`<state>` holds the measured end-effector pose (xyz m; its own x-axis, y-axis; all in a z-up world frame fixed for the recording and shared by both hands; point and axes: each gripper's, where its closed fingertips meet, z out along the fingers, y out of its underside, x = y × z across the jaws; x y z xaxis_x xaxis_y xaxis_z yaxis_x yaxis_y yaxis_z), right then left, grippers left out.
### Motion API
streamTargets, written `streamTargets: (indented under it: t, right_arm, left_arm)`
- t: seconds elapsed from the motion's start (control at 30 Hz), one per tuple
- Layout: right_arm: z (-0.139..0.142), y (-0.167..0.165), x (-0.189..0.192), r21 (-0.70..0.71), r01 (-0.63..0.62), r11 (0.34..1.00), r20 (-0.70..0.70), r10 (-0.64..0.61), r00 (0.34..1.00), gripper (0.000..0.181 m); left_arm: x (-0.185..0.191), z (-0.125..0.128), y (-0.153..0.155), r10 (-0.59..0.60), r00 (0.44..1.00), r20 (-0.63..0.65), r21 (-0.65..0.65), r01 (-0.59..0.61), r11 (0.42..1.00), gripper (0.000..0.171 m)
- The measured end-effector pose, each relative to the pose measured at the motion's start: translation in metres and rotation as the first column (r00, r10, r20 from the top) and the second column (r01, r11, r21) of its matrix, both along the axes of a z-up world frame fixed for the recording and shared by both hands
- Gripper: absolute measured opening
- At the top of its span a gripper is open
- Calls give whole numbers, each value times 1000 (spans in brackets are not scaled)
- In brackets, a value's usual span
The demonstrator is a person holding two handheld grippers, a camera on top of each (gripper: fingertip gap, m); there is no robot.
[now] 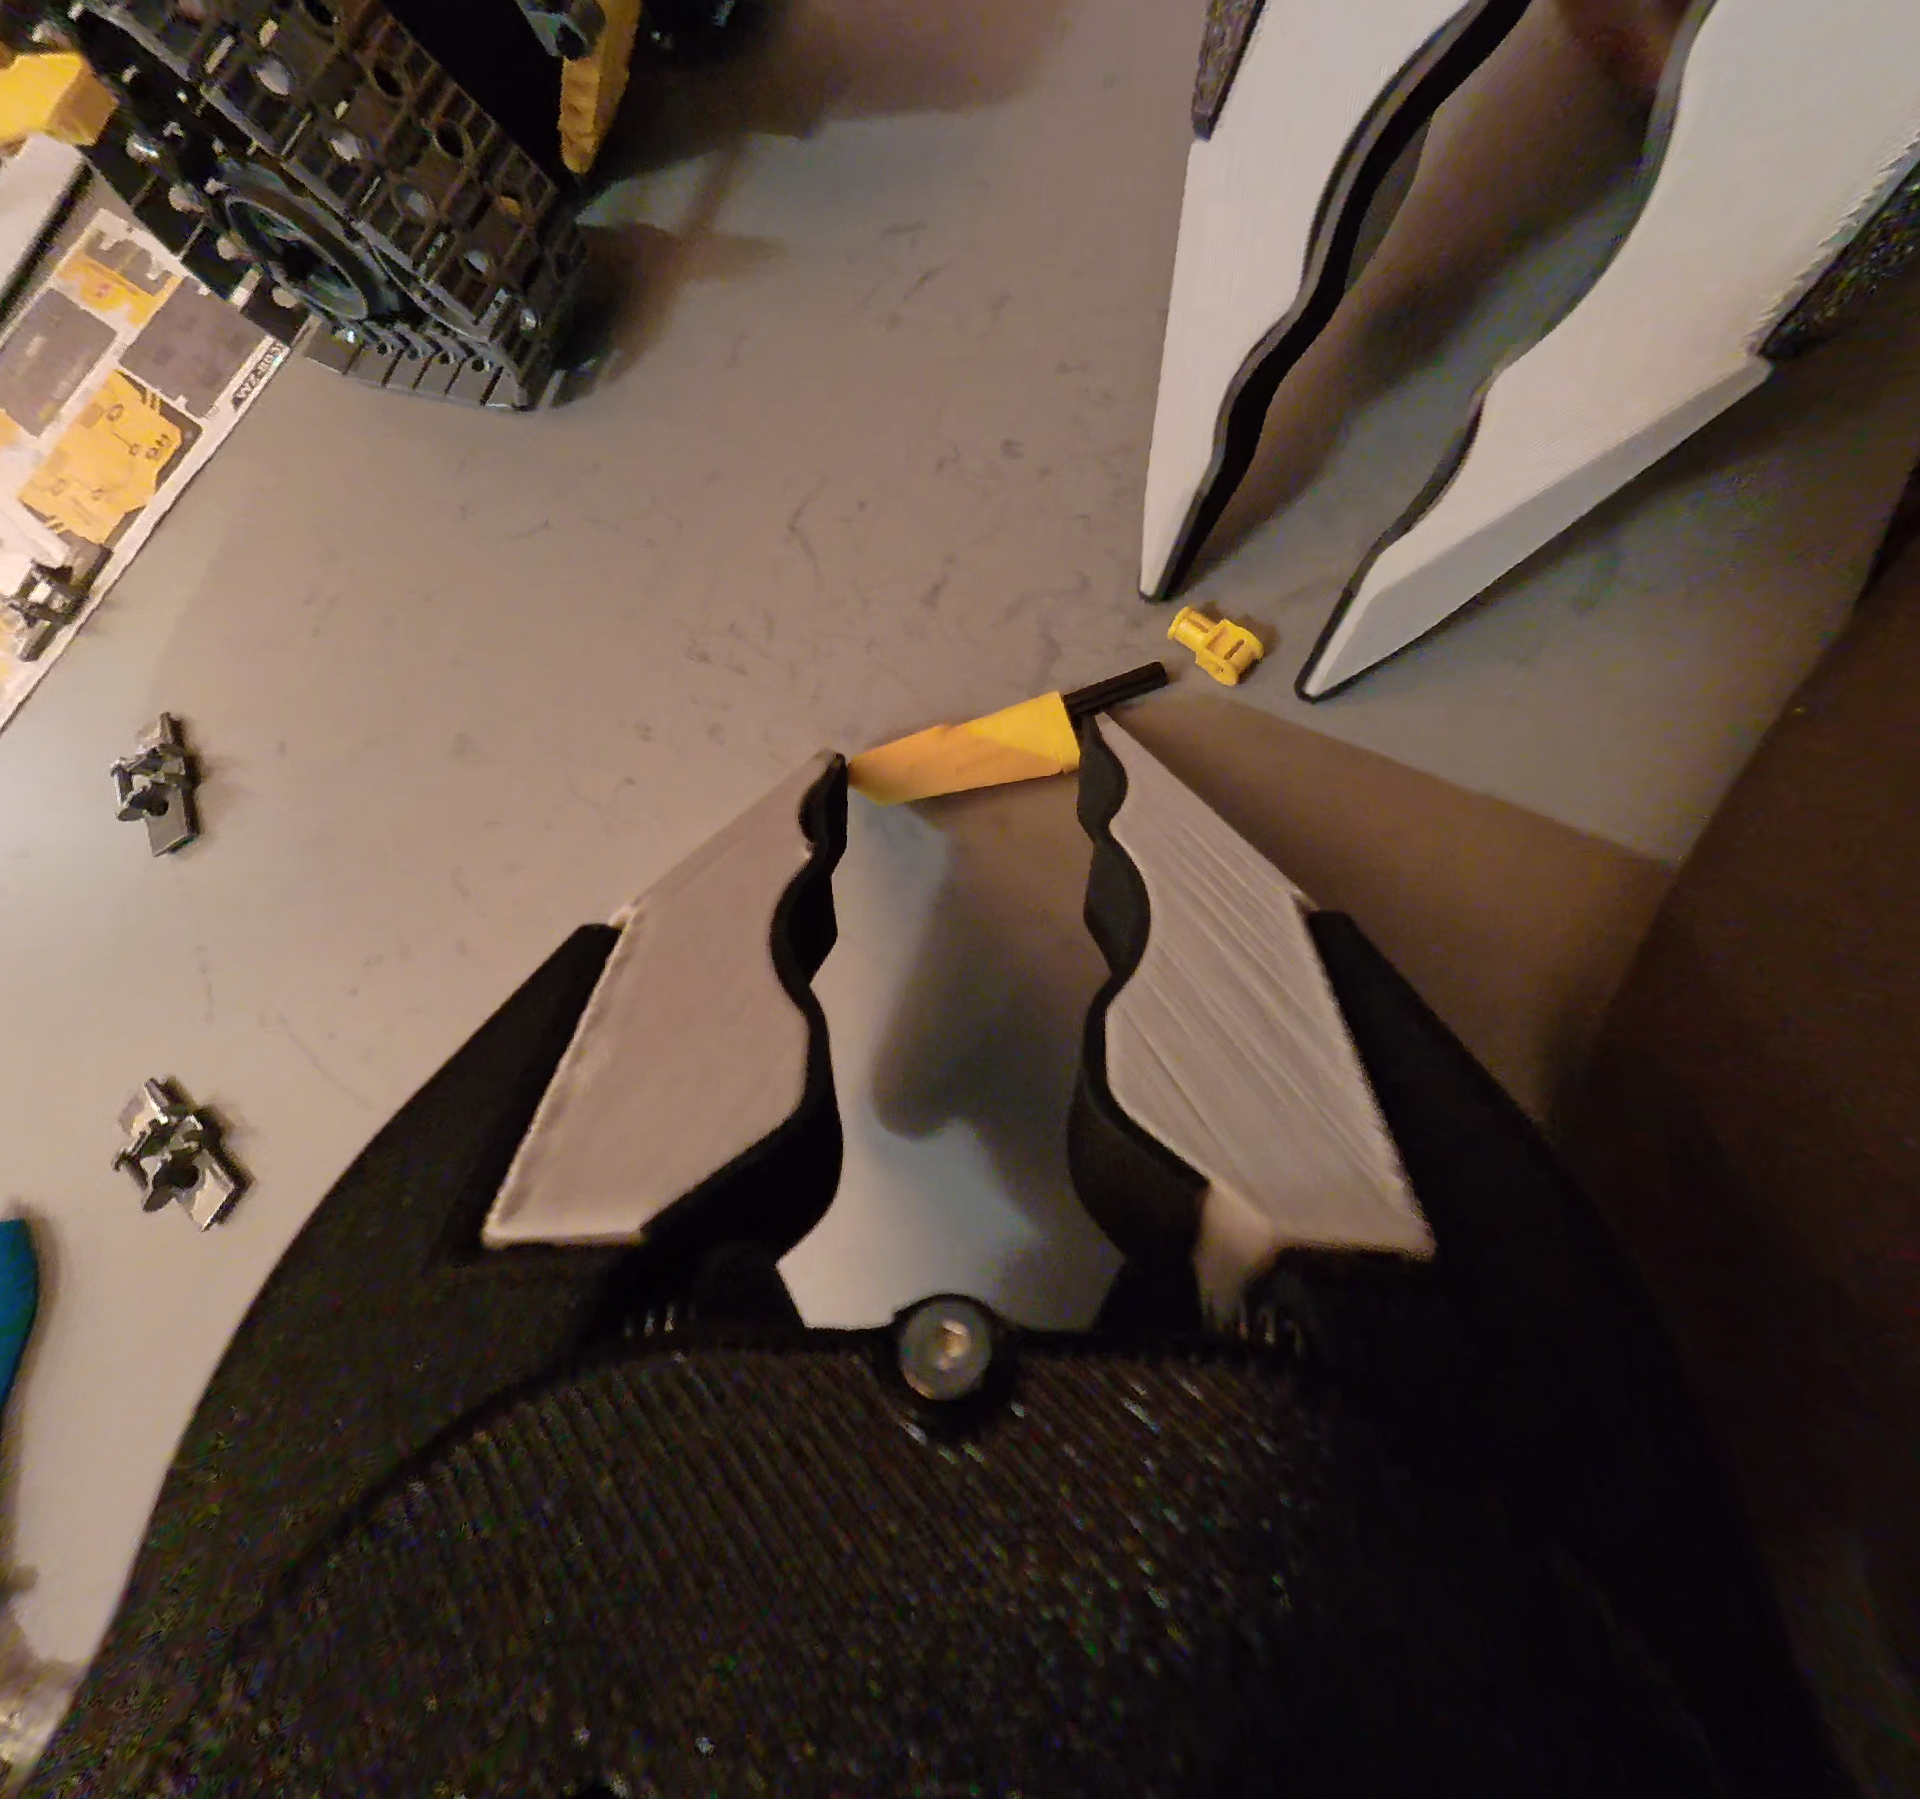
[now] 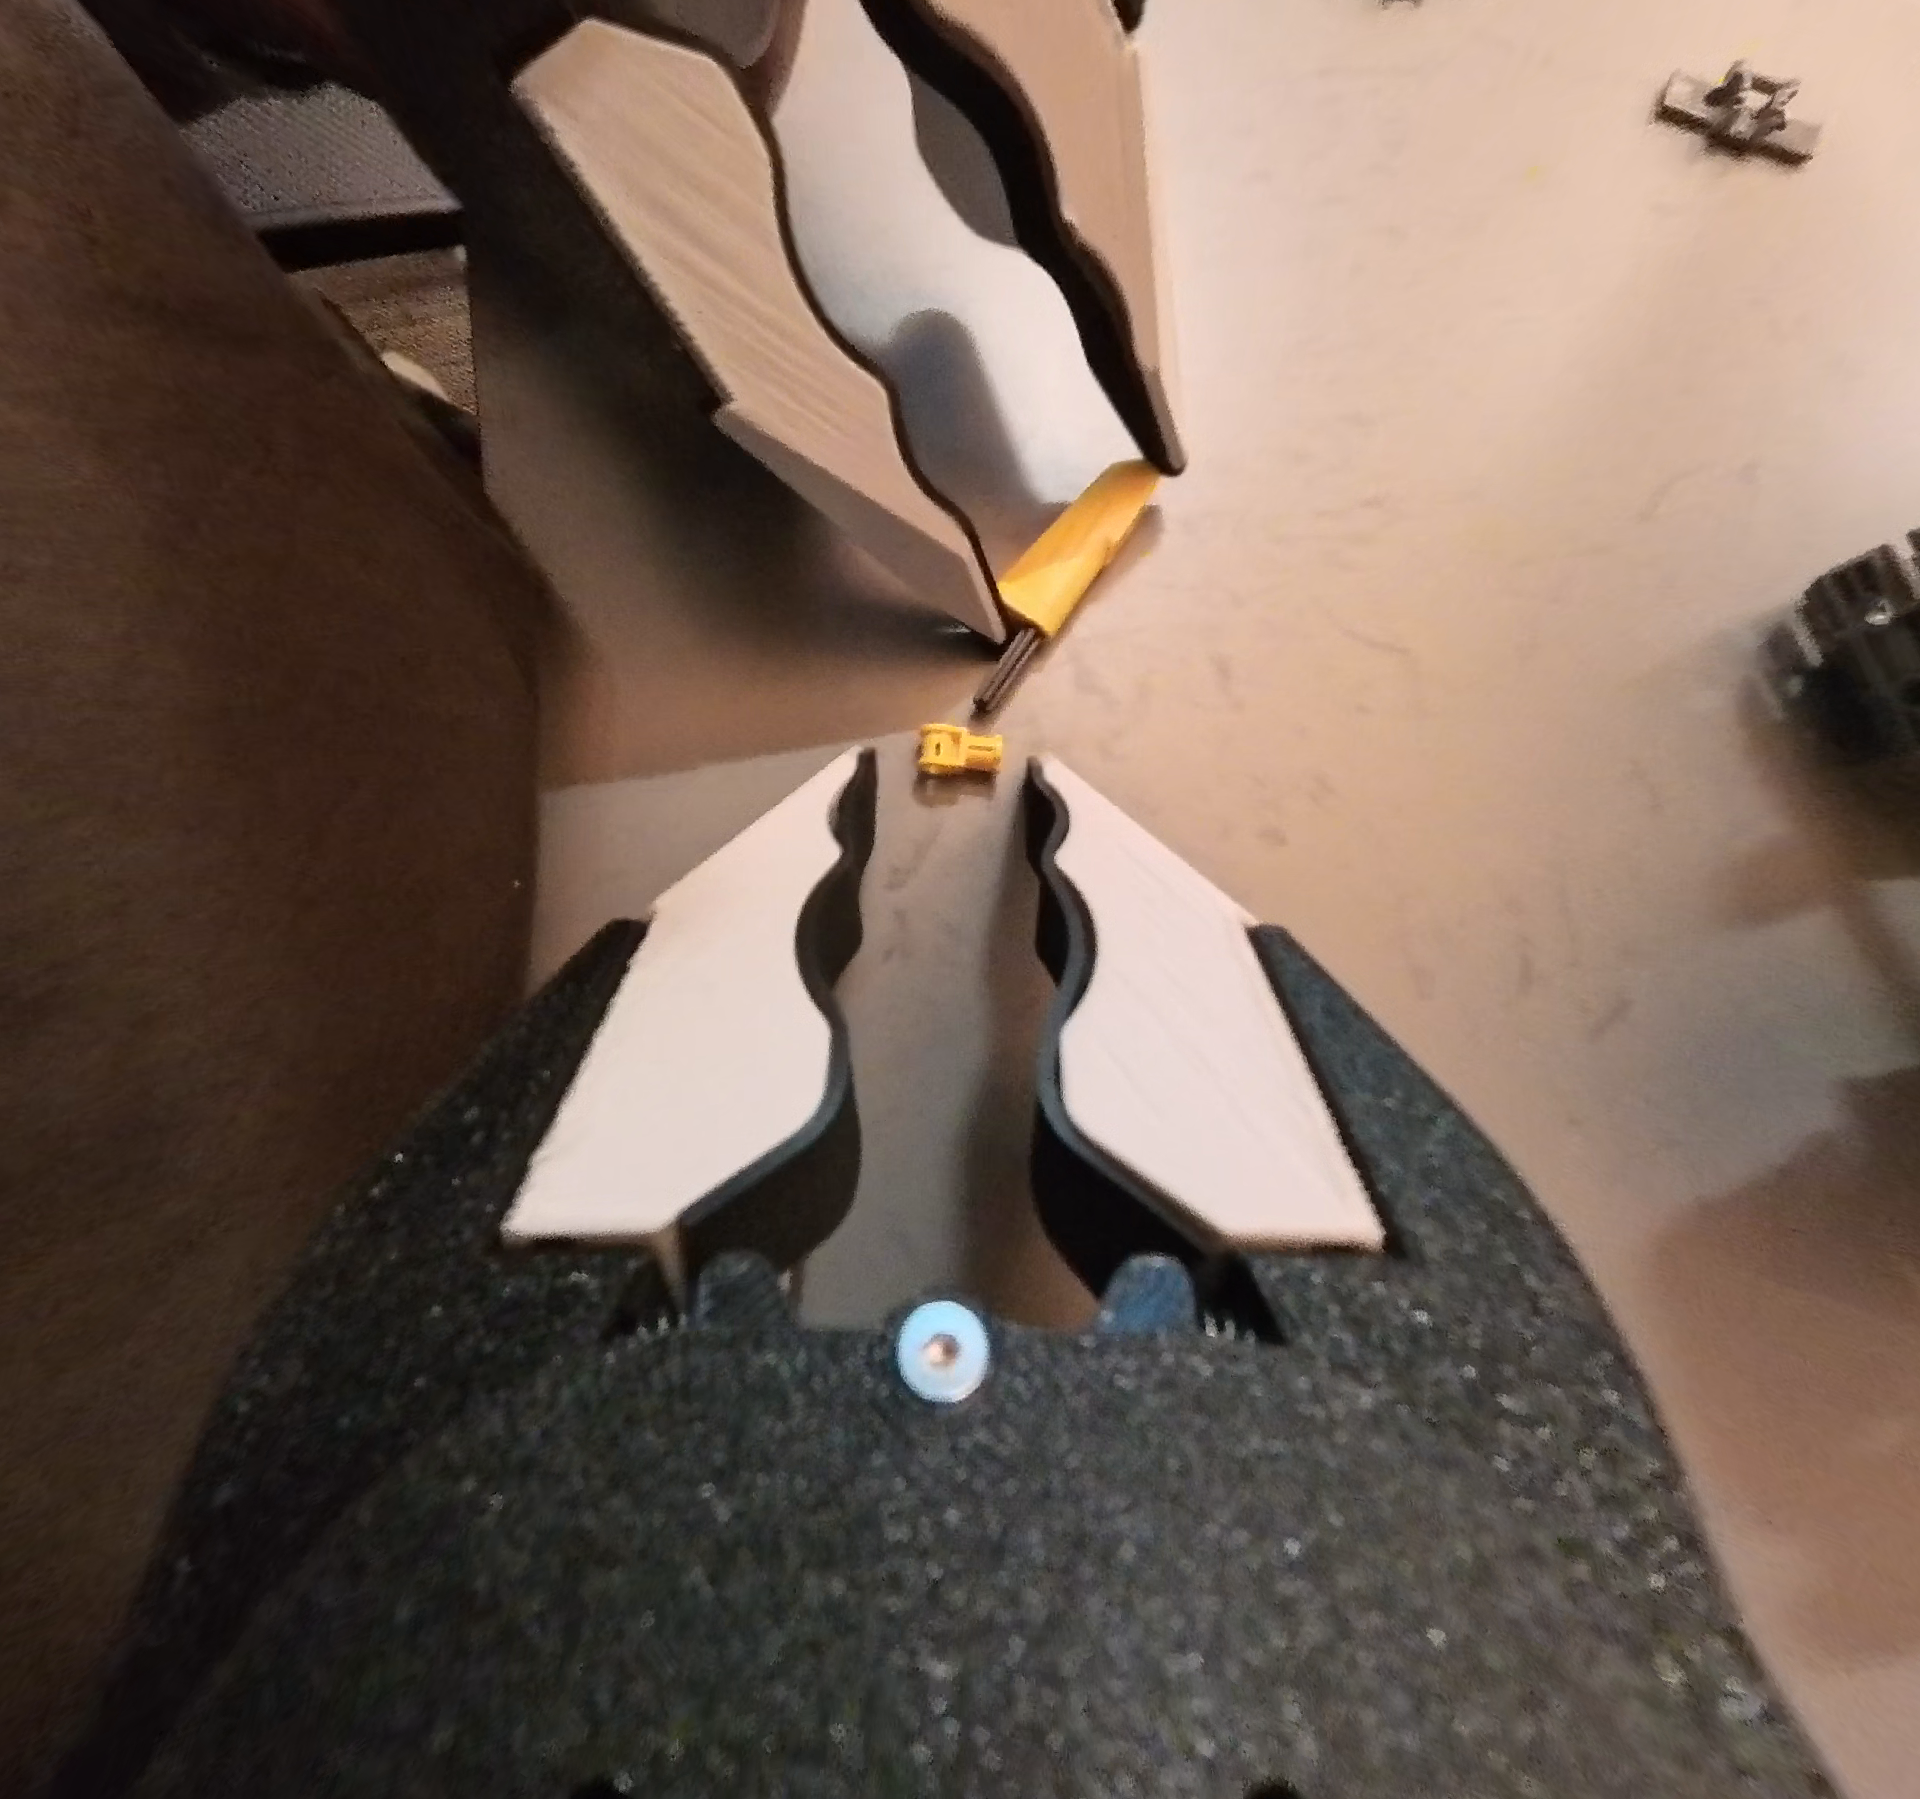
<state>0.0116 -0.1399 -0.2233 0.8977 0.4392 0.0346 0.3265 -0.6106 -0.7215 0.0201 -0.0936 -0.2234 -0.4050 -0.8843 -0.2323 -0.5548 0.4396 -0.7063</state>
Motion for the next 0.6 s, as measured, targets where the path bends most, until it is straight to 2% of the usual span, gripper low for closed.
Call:
streamTargets:
  t: [0.17, 0.6]
  right_arm:
    - [0, 3, 4, -1, 26, 1000, 1, -26, 1000, 15]
    - [0, 6, 11, 25, 210, 977, 46, -211, 976, 14]
  left_arm:
    - [-2, 0, 1, 58, 998, 6, 0, -58, 998, 43]
    - [-3, 1, 1, 152, 988, 28, 34, -153, 988, 42]
